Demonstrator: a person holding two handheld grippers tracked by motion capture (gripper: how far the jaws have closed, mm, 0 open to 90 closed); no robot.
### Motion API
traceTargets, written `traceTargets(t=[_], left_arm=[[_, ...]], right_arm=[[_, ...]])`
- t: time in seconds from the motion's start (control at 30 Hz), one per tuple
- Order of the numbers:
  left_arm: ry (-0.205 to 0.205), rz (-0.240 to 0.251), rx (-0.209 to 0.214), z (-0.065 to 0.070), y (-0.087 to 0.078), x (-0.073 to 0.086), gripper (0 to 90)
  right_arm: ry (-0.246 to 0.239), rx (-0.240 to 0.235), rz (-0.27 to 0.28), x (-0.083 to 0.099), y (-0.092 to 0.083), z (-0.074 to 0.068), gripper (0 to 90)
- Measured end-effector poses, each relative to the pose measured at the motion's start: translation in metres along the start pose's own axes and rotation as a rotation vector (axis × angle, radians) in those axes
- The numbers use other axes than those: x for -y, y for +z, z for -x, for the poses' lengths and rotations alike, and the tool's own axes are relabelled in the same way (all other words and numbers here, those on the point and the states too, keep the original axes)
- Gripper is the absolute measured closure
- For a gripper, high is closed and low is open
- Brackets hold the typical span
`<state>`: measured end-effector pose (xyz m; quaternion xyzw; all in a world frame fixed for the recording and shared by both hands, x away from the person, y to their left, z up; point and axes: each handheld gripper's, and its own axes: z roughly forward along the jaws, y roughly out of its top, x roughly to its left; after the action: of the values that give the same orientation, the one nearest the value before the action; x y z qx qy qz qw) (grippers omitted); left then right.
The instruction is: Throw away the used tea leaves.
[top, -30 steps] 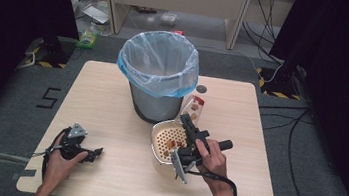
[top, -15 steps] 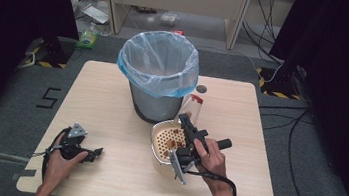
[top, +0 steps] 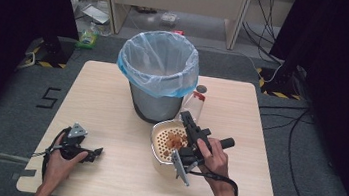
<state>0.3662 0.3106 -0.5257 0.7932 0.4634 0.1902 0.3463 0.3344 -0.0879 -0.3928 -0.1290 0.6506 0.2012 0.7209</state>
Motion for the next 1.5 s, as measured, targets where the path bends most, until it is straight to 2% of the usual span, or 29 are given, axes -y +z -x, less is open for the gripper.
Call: traceTargets(t=[0.03,0.07,0.13,0.23,0.3,0.37,0.57,0.63,0.7,0.77,0.83,0.87,0.97,1.07,1.2,1.33,1.5], left_arm=[[0.000,0.000,0.000,0.000,0.000,0.000,0.0],[0.000,0.000,0.000,0.000,0.000,0.000,0.0],[0.000,0.001,-0.001,0.000,0.000,0.000,0.0],[0.000,-0.001,-0.001,0.000,0.000,0.000,0.0],[0.000,0.000,0.000,0.000,0.000,0.000,0.0],[0.000,0.001,0.000,0.000,0.000,0.000,0.0],[0.000,0.001,-0.001,0.000,0.000,0.000,0.0],[0.000,0.001,-0.001,0.000,0.000,0.000,0.0],[0.000,0.001,0.000,0.000,0.000,0.000,0.0],[-0.001,0.001,-0.001,0.000,0.000,0.000,0.0],[-0.001,0.001,0.000,0.000,0.000,0.000,0.0],[0.000,0.001,-0.001,0.000,0.000,0.000,0.0],[-0.001,0.001,0.000,0.000,0.000,0.000,0.0],[0.000,0.000,0.000,0.000,0.000,0.000,0.0],[0.000,-0.001,-0.001,0.000,0.000,0.000,0.0],[0.000,-0.001,-0.001,0.000,0.000,0.000,0.0],[-0.001,-0.002,0.000,0.000,0.000,0.000,0.0]], right_arm=[[-0.027,0.004,0.012,-0.002,-0.001,0.001,87.3],[-0.028,-0.003,0.011,-0.001,0.000,0.001,87.3],[0.001,-0.010,-0.013,0.002,0.002,-0.002,87.3],[0.033,-0.024,-0.002,0.001,0.001,0.003,87.2],[0.111,-0.039,-0.013,0.004,0.002,0.009,87.1],[0.234,-0.051,-0.026,0.009,0.004,0.014,87.1],[0.523,-0.092,-0.065,0.028,0.008,0.026,87.0],[0.582,-0.089,-0.076,0.034,0.008,0.028,87.0],[0.683,-0.098,-0.083,0.043,0.009,0.031,87.0],[0.750,-0.107,-0.090,0.049,0.010,0.033,87.0],[0.846,-0.110,-0.105,0.059,0.012,0.036,86.9],[0.846,-0.110,-0.105,0.059,0.012,0.036,86.9],[0.893,-0.119,-0.122,0.066,0.016,0.037,86.9],[0.960,-0.125,-0.135,0.075,0.020,0.039,86.9],[1.025,-0.135,-0.144,0.083,0.026,0.044,86.9],[1.074,-0.137,-0.148,0.090,0.031,0.052,86.8],[1.105,-0.133,-0.156,0.097,0.040,0.065,86.9]])
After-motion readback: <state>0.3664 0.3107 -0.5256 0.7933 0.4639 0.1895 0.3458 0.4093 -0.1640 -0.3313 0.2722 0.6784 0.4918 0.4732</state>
